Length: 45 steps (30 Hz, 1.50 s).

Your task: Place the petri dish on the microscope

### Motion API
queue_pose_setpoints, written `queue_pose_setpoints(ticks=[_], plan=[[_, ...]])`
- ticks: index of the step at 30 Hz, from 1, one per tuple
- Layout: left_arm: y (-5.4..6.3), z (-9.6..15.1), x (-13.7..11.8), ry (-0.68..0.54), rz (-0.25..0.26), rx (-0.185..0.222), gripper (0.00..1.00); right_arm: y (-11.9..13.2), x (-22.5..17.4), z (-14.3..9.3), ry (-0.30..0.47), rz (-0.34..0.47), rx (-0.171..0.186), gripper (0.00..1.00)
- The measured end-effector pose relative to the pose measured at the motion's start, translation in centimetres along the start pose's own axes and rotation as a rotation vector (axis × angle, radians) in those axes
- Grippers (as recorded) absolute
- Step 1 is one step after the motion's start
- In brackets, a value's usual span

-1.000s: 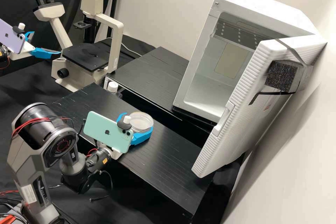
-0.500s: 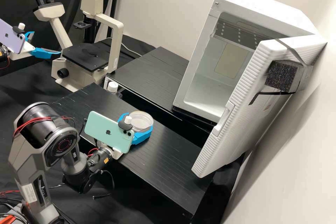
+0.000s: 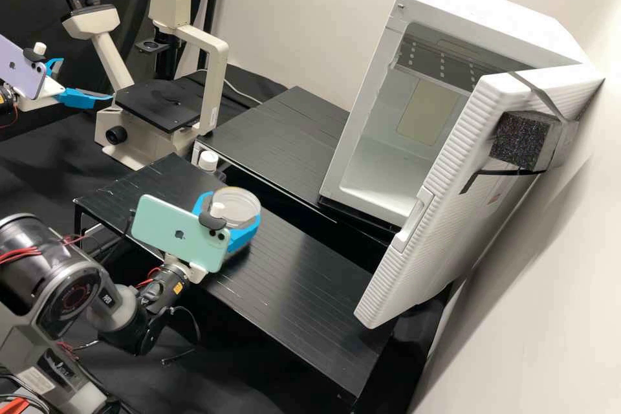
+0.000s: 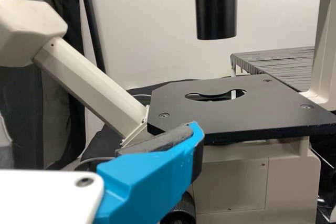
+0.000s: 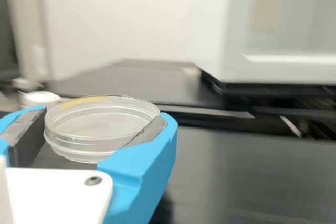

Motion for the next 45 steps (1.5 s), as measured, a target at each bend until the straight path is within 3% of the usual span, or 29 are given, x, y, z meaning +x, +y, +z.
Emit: queue_pose_setpoints(ticks=[12,22,31,37,45], plan=[[0.0,0.0,0.0,0.000,0.000,0.000,1.00,-2.2,2.0,-4.3,0.171,-0.062,-0.012,0.00],[0.0,0.0,0.0,0.000,0.000,0.000,1.00,-4.2,6.0,-9.9,0.310,-0.057,-0.065,0.00],[0.0,0.0,0.0,0.000,0.000,0.000,1.00,-7.3,11.2,-12.5,0.287,-0.107,-0.097,0.00],[0.0,0.0,0.0,0.000,0.000,0.000,1.00,-8.8,14.5,-13.1,0.244,-0.125,-0.081,0.00],[0.0,0.0,0.0,0.000,0.000,0.000,1.00,-10.3,18.0,-13.9,0.242,-0.136,-0.081,0.00]])
